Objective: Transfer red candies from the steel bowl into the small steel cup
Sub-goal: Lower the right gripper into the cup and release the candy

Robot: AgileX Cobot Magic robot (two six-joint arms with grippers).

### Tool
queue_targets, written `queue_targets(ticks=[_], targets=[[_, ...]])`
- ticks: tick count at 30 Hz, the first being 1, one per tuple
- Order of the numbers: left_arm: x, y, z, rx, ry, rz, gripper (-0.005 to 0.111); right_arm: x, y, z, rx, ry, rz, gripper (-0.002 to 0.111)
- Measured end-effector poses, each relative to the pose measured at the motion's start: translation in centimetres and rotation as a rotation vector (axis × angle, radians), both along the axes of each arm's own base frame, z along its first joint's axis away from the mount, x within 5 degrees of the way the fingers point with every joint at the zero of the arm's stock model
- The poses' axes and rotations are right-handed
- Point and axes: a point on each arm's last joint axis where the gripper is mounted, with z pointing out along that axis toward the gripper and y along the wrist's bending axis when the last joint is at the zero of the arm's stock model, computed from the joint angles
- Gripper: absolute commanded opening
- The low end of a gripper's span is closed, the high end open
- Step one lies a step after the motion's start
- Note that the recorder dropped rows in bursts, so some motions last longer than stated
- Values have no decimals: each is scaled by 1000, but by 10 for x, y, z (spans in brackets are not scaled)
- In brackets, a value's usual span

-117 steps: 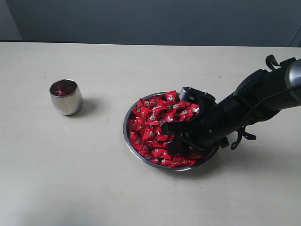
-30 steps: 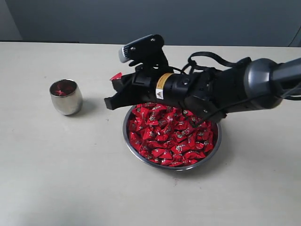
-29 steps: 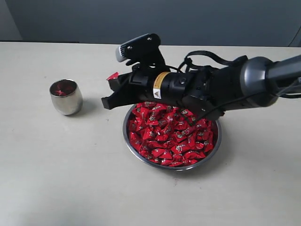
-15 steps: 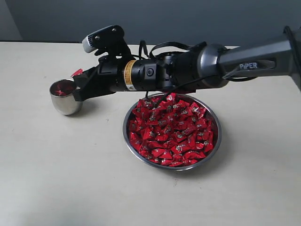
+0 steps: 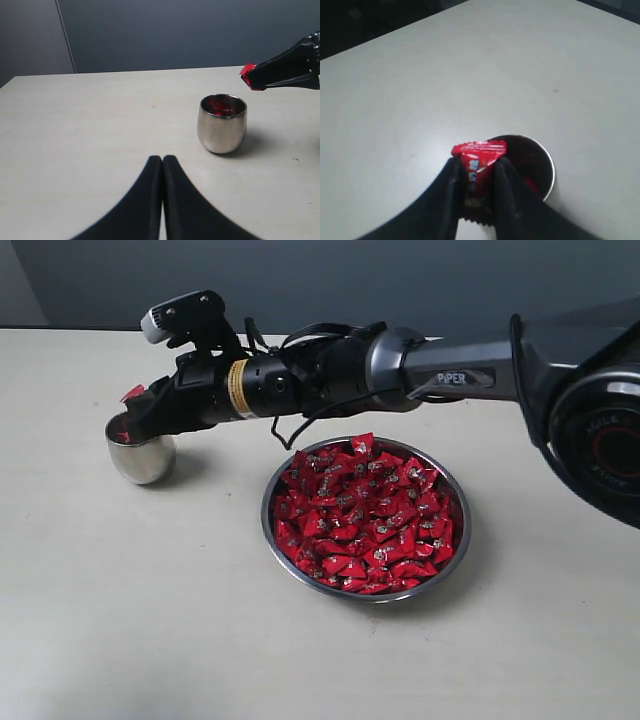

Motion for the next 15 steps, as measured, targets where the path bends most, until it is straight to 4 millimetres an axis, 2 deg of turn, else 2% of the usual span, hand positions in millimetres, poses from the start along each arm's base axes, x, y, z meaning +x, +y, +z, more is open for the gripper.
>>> queue_targets(ticks=[15], targets=[[0,0,0,0,0,0,0,16,22,-16,-49,31,39,4]])
